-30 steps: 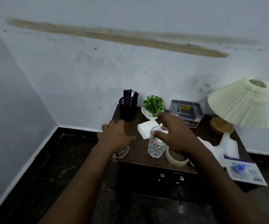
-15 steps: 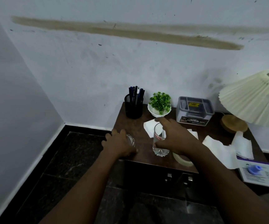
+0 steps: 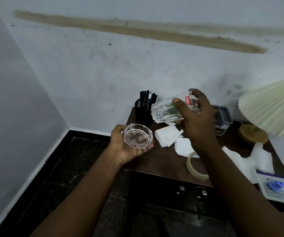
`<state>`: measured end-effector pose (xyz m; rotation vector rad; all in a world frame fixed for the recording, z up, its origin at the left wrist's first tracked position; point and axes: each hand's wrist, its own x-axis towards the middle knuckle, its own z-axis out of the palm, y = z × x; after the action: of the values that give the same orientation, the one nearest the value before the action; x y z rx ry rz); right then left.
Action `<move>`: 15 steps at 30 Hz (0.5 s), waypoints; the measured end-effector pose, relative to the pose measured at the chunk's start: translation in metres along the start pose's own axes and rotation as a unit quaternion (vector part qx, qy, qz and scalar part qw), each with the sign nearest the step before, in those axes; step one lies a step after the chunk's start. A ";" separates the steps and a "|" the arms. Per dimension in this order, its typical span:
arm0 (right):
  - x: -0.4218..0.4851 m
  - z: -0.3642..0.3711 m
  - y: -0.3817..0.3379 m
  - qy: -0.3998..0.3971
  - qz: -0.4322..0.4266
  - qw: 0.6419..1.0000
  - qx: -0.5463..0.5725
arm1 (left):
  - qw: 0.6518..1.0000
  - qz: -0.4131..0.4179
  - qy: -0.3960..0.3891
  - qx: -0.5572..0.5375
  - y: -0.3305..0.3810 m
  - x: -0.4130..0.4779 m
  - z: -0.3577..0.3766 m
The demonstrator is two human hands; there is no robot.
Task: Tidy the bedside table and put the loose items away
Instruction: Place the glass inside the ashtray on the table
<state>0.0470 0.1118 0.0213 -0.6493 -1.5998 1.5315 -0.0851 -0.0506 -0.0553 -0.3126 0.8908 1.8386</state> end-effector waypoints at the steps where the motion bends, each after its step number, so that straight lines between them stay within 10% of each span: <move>1: -0.003 0.003 0.001 -0.009 -0.013 1.000 -0.023 | 1.000 -0.002 0.013 0.018 0.002 0.000 -0.001; 15: -0.019 0.032 0.021 -0.113 -0.103 0.965 -0.211 | 0.911 0.112 0.168 0.359 0.013 0.010 -0.030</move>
<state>0.0279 0.0809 -0.0010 -0.5225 -2.1272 1.1517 -0.1058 -0.0677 -0.0764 -0.0556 1.8319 1.5389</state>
